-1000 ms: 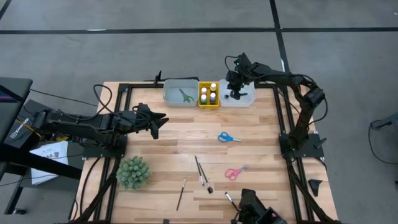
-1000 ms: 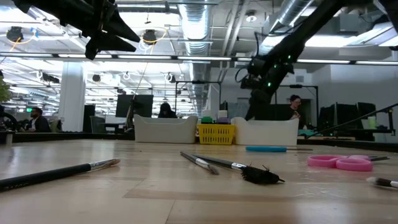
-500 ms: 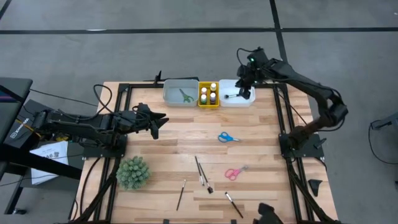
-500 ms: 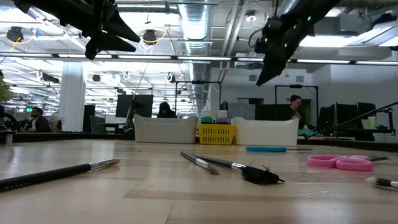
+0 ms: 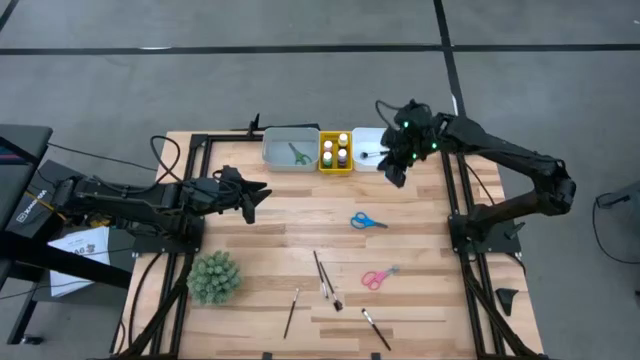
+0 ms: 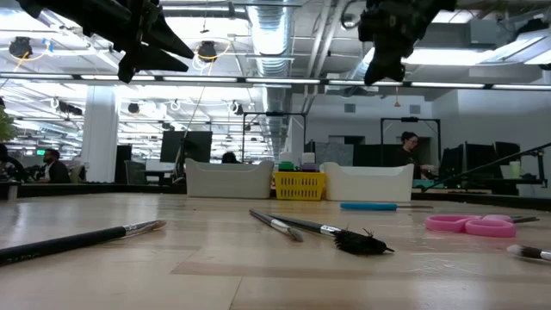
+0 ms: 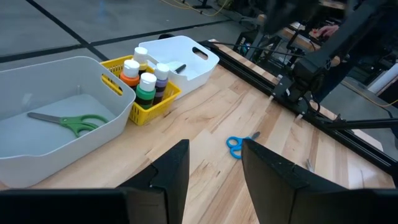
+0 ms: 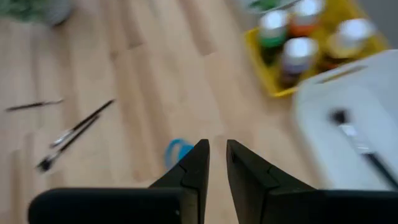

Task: Pick & Place Paint Supplies
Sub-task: Put the pink scissors into the gray bin

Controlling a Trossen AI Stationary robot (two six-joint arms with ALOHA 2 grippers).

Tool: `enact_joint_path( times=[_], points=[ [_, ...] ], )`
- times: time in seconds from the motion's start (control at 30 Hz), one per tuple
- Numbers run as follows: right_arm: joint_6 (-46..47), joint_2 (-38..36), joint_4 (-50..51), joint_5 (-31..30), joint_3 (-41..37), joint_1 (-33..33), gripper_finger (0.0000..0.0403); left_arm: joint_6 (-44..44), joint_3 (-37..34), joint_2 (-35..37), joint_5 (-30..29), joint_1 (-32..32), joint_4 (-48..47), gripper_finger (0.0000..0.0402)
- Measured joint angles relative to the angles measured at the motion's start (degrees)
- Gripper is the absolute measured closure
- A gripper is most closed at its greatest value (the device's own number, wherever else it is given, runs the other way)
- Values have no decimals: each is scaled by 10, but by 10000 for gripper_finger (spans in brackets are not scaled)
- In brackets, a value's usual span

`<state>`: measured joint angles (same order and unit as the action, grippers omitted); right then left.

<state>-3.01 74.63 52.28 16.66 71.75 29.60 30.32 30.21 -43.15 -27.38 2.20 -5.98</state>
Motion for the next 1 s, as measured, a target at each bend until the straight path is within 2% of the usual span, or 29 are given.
enact_joint_path(
  times=[0.17,0.4,0.63,0.83,1.0],
  points=[
    [26,-1,26,0,0,-103,351,0,0,0,1,0,0,262],
    [80,8,50,-4,-1,-249,351,0,0,0,49,0,-2,262],
    [206,17,42,-69,0,-376,351,0,0,0,98,0,-5,262],
    [318,39,25,-114,1,-479,351,-2,0,0,109,0,-5,262],
    [372,76,20,-186,0,-563,351,-15,0,0,109,0,-6,262]
  ],
)
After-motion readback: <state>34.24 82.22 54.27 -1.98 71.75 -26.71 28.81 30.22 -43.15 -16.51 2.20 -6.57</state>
